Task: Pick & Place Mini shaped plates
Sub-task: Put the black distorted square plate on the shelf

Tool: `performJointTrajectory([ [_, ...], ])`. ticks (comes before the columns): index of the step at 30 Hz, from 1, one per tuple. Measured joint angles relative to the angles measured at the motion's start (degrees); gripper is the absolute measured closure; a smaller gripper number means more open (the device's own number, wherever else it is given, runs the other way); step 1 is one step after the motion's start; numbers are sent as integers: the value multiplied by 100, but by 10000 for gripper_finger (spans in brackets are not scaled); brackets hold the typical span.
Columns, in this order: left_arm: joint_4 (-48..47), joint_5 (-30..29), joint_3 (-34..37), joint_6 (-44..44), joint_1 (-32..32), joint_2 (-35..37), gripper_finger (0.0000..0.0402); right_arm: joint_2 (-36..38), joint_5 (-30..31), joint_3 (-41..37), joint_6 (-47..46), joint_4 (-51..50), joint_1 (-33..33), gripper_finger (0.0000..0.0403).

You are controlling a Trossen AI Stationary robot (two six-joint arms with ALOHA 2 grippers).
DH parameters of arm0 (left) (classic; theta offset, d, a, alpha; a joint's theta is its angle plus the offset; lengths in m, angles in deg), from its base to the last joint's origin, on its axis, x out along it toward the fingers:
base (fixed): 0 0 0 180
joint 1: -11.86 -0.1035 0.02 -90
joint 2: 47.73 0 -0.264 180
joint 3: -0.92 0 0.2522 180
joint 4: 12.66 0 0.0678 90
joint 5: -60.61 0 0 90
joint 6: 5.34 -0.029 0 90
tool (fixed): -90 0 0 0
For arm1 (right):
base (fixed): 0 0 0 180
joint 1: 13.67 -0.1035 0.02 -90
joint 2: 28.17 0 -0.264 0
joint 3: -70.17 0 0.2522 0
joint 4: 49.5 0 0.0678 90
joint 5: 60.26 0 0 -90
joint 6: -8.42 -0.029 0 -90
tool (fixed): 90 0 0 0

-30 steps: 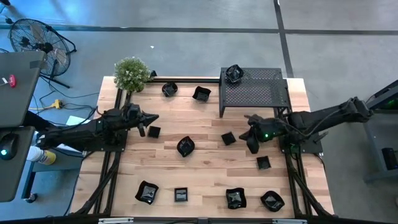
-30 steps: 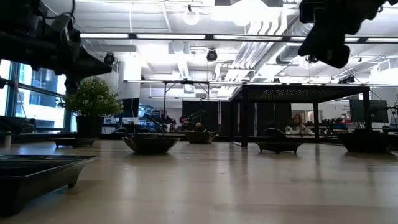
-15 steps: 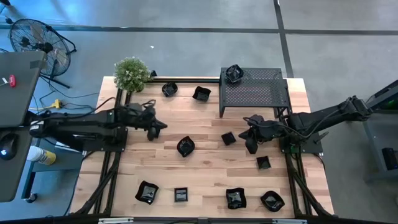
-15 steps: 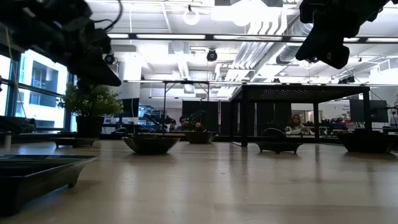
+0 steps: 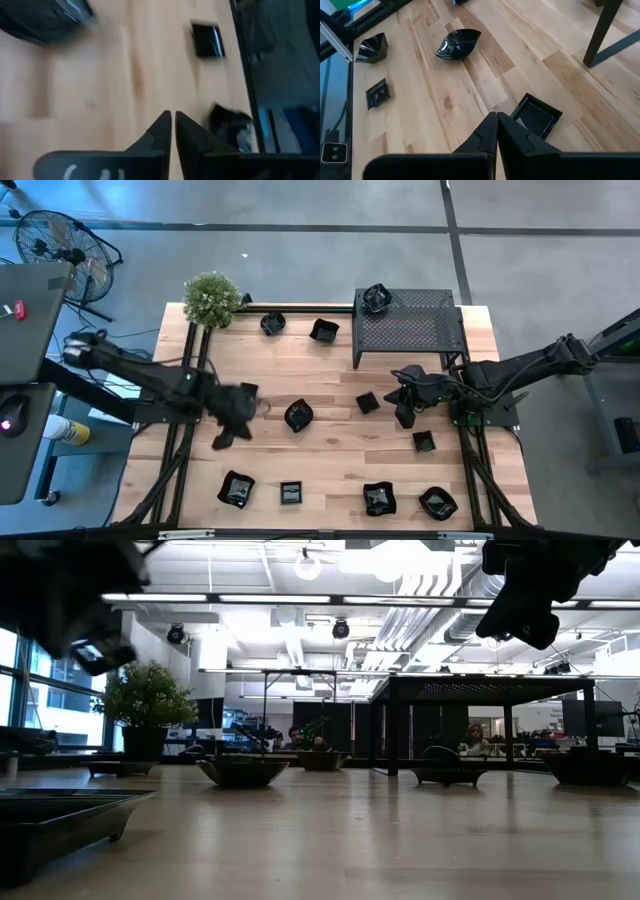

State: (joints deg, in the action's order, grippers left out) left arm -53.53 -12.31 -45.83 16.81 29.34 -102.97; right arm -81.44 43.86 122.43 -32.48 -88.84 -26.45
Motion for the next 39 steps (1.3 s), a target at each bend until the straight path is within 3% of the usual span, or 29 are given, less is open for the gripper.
performJointTrajectory([
  [7, 328, -334, 0, 1176, 1486, -643, 298, 0, -137, 0, 207, -27, 0, 400],
  [11, 931, -561, -2, 1460, 2069, -1048, 281, 0, -130, 0, 403, -27, 0, 401],
  [15, 1070, -900, -2, 1835, 2321, -1481, 280, 0, -63, 0, 496, -28, 0, 398],
  [23, 1439, -999, 0, 2081, 2344, -1953, 280, 0, -3, 0, 542, -82, 0, 401],
  [27, 1491, -1021, 0, 2120, 2342, -1972, 300, 0, 33, 0, 542, -121, 0, 400],
  [33, 1501, -871, 0, 2120, 2342, -1972, 389, 0, 169, 0, 542, -120, 0, 397],
  [39, 1499, -867, 0, 2122, 2338, -1937, 397, 0, 220, 2, 639, -125, 2, 401],
])
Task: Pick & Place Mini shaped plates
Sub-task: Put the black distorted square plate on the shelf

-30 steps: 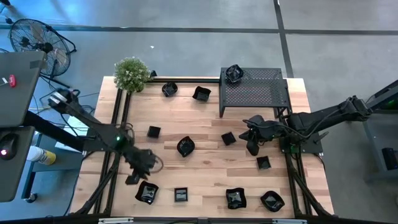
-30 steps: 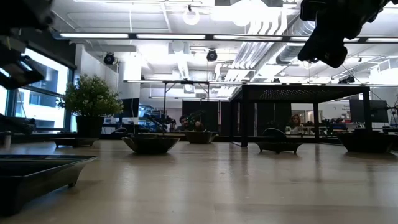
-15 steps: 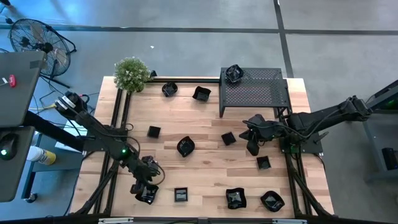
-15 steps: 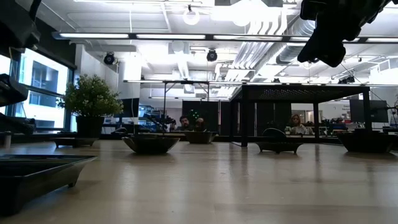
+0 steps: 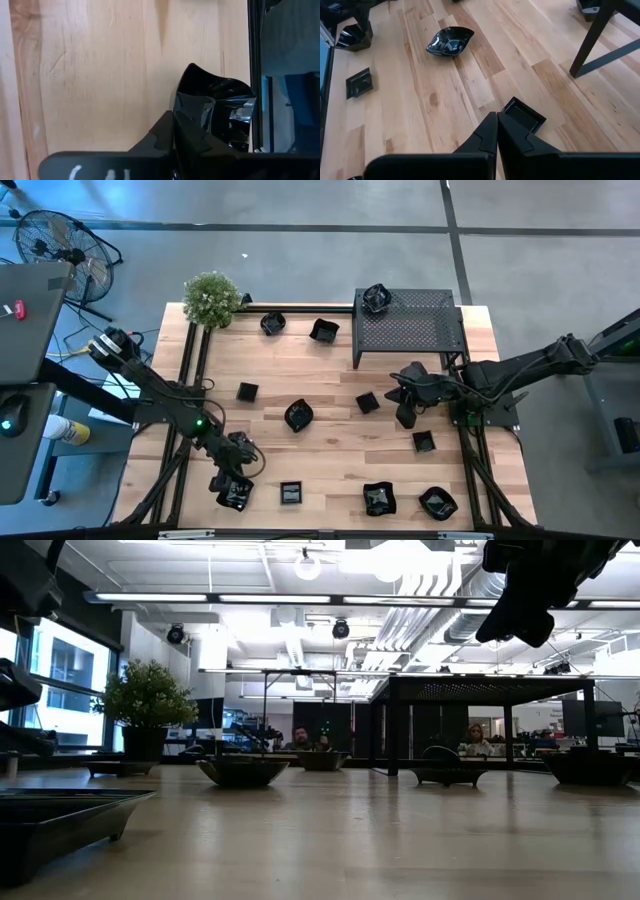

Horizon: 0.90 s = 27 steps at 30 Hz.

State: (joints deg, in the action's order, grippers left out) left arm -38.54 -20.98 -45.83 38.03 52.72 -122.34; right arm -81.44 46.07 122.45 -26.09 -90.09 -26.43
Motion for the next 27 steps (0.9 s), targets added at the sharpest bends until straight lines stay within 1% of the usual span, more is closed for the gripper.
performJointTrajectory([
  [3, -8, 2, 2, 86, 0, 144, 399, 0, 8, 0, 7, -2, 0, 398],
  [8, -240, -4, 2, 366, -163, 685, 401, -2, 8, 0, 8, -7, 0, 399],
  [10, -367, 100, 2, 510, -284, 852, 400, -2, 7, 0, 16, -13, 0, 401],
  [12, -404, 311, 0, 616, -393, 861, 395, -2, 5, 2, 71, -13, 0, 401],
  [15, -595, 481, 2, 641, -412, 751, 369, -2, 5, 2, 101, -38, 0, 397],
  [18, -659, 498, 7, 637, -409, 545, 328, -2, 5, 2, 97, -42, 0, 397],
  [22, -439, 501, 4, 536, -411, 327, 274, -2, 61, 3, 15, -45, 0, 401],
  [24, -250, 502, -19, 490, -409, 218, 258, -2, 71, 2, 10, -50, 0, 401],
  [27, -251, 491, -177, 330, -359, 56, 251, -2, 115, 4, 10, -83, 0, 397],
])
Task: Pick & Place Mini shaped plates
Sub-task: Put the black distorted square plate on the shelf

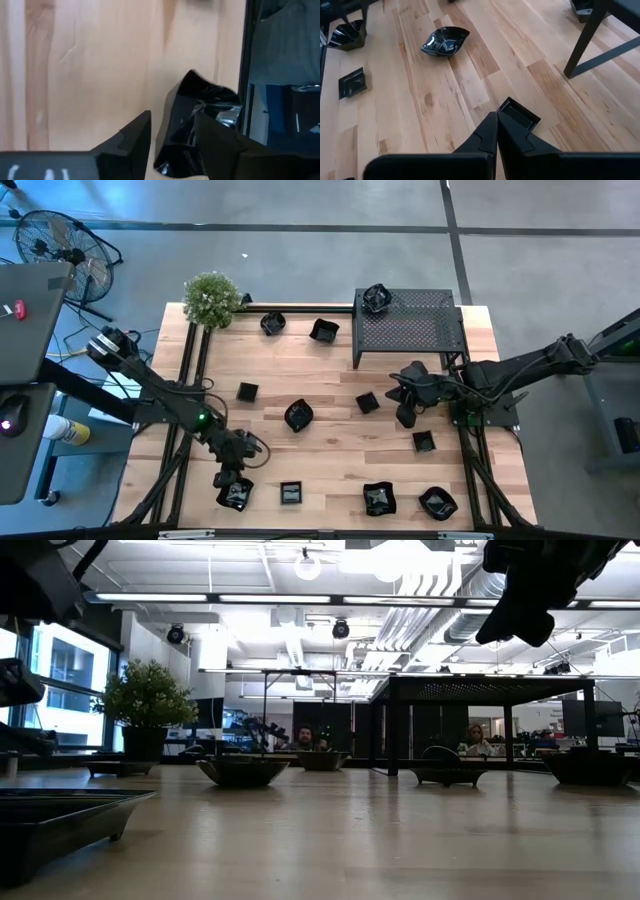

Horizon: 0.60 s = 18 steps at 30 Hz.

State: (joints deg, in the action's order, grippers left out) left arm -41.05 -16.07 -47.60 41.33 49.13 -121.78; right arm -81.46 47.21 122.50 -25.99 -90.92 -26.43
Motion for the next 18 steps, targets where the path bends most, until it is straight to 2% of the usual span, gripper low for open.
performJointTrajectory([
  [5, -61, -79, -218, -203, 279, -369, 251, 0, 64, 0, 25, -48, 0, 399],
  [8, -146, -81, -280, -139, 442, -598, 267, 0, 144, 0, 33, -57, 0, 401],
  [12, -215, -75, -337, -31, 526, -732, 314, 0, 171, 0, 42, -83, 2, 398],
  [16, -252, -73, -397, 8, 509, -714, 381, 0, 179, 0, 134, -92, 3, 397],
  [18, -295, -73, -431, 3, 510, -616, 395, 0, 197, 0, 155, -92, 26, 399],
])
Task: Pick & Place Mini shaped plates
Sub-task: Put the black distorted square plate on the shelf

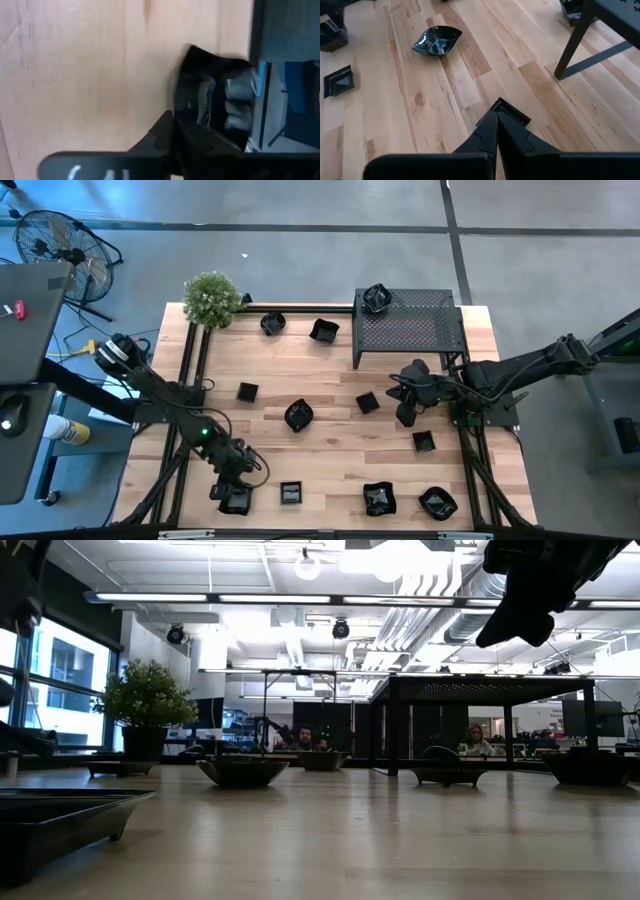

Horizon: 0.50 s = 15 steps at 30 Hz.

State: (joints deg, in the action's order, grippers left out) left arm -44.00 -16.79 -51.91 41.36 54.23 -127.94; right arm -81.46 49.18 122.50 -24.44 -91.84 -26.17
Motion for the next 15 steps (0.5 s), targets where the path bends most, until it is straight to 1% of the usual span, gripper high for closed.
performJointTrajectory([
  [3, -213, -37, -76, 16, -30, 195, 394, 0, -36, 0, 45, 0, 78, 401],
  [5, -465, 86, -116, 32, -159, 345, 399, 0, -58, 0, 88, 8, 130, 400],
  [8, -1122, 205, -197, 66, -486, 817, 399, 5, -141, 0, 155, 20, 217, 397],
  [10, -1526, 209, -308, -17, -823, 1202, 400, 27, -255, 0, 186, 27, 268, 397],
  [12, -2042, 178, -390, -116, -1298, 1676, 400, 67, -368, 0, 184, 72, 324, 397],
  [15, -2294, 141, -465, -145, -2239, 2293, 400, 139, -507, 0, 176, 132, 362, 401],
])
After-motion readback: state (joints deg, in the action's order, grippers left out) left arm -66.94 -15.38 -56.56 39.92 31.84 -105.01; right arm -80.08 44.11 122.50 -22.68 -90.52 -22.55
